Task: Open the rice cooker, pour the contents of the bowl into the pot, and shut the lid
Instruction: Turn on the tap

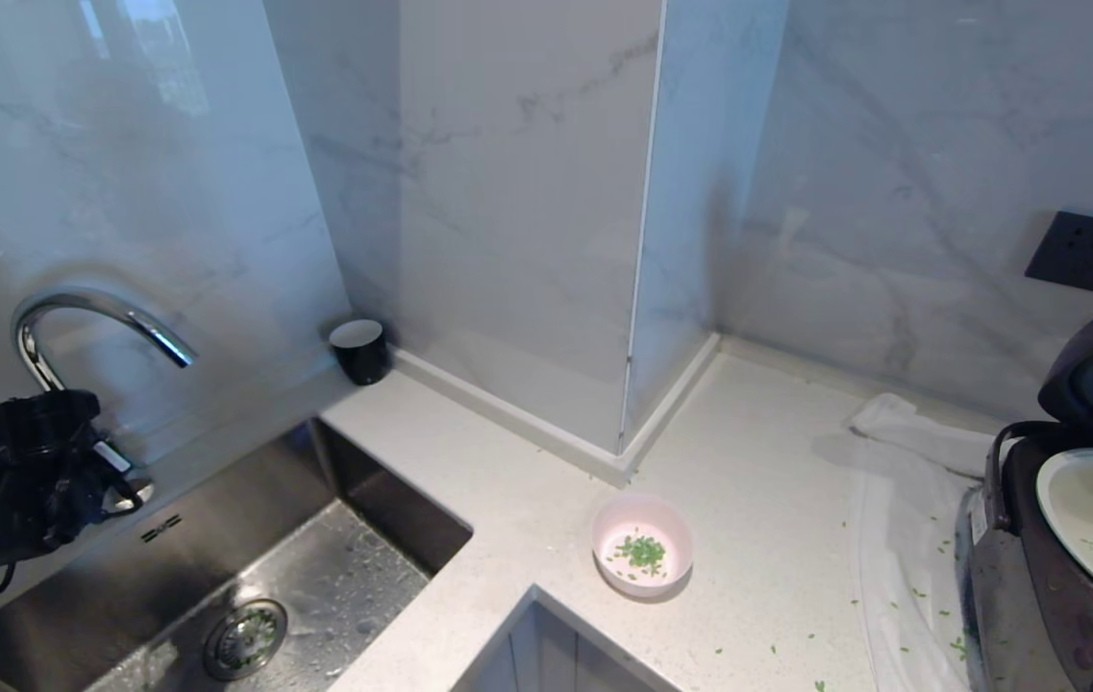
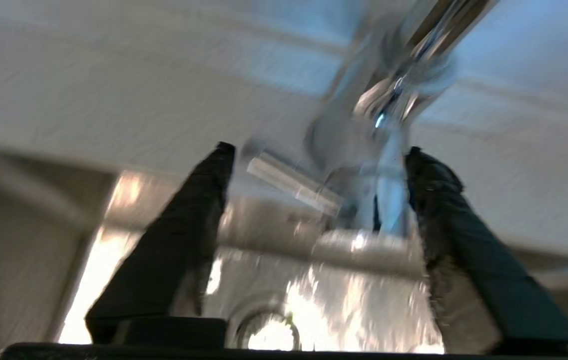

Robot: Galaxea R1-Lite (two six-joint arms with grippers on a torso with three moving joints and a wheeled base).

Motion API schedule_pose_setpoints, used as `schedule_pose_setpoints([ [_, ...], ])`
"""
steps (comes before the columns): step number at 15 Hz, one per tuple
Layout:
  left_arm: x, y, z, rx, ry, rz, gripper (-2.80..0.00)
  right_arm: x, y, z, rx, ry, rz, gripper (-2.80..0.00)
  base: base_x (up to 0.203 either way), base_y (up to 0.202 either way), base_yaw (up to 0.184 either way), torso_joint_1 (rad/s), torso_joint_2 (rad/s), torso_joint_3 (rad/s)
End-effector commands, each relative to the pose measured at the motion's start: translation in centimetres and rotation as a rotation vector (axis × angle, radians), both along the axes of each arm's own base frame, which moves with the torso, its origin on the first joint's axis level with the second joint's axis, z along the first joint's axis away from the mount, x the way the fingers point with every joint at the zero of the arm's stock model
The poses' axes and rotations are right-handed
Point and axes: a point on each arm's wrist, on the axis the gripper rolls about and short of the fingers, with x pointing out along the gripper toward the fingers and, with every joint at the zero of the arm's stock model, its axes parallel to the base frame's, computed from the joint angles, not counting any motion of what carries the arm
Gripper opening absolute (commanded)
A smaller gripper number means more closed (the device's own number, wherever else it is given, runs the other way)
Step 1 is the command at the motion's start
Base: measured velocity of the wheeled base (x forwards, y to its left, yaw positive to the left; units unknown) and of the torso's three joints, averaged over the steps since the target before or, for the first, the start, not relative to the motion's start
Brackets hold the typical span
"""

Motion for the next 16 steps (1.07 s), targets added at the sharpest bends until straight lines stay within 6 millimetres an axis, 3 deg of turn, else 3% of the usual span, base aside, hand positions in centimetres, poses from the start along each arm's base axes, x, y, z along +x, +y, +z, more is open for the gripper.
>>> schedule_pose_setpoints([
  [1, 0.3, 0.1, -1.0, -0.003, 0.009, 0.003, 0.0, 0.0, 0.0, 0.0, -0.001, 0.0, 0.0, -2.8, 0.0, 0.0, 0.0, 0.0, 0.0, 0.0],
  [2, 0.3, 0.1, -0.8, 0.001, 0.005, 0.004, 0.0, 0.0, 0.0, 0.0, -0.001, 0.0, 0.0, -2.8, 0.0, 0.0, 0.0, 0.0, 0.0, 0.0],
  [3, 0.3, 0.2, -0.6, 0.005, -0.003, 0.005, -2.8, 0.0, 0.0, 0.0, -0.001, 0.0, 0.0, -2.8, 0.0, 0.0, 0.0, 0.0, 0.0, 0.0],
  [16, 0.0, 0.7, -0.1, 0.013, -0.005, 0.017, -2.8, 0.0, 0.0, 0.0, -0.001, 0.0, 0.001, -2.8, 0.0, 0.0, 0.0, 0.0, 0.0, 0.0],
])
